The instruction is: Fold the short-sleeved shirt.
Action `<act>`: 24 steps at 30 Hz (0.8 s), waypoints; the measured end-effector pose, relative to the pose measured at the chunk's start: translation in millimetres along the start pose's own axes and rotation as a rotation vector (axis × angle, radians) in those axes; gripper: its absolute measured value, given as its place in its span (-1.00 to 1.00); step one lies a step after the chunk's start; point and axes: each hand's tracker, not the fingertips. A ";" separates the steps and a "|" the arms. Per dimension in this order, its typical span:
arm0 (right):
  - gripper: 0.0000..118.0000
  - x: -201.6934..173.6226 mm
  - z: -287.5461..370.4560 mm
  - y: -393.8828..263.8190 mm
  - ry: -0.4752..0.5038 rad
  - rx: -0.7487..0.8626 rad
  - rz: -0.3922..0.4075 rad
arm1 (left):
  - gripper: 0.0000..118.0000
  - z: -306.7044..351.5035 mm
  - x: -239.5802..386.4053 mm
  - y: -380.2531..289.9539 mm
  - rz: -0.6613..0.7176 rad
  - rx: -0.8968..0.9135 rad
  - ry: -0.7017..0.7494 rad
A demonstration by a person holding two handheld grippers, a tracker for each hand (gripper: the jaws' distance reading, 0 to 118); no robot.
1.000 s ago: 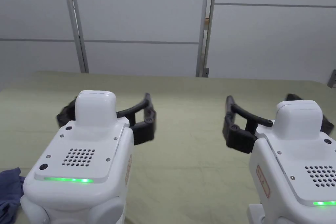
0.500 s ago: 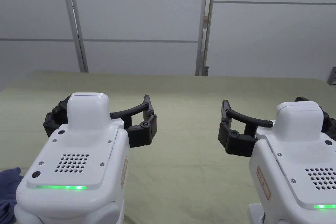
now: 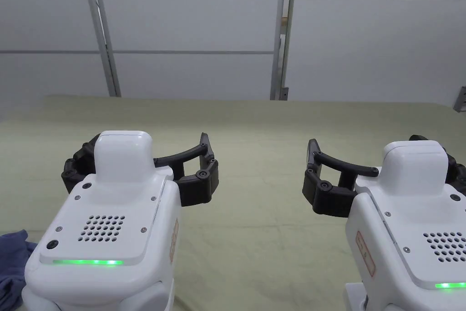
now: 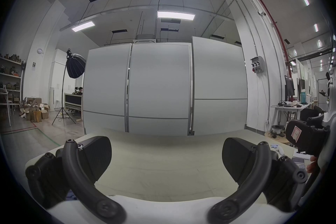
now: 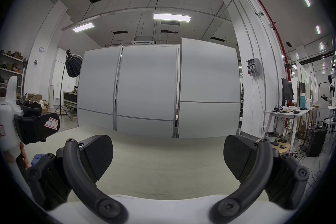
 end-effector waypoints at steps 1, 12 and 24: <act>1.00 -0.1 -0.2 -0.8 -0.001 -0.001 0.000 | 1.00 -0.3 0.3 -0.5 0.000 0.000 0.001; 1.00 -0.7 -0.7 -4.1 0.000 -0.012 0.001 | 1.00 -0.7 0.5 -4.7 0.001 -0.008 0.009; 1.00 -1.6 -1.3 -8.5 -0.001 -0.019 0.001 | 1.00 0.1 0.5 -5.7 -0.001 -0.011 0.008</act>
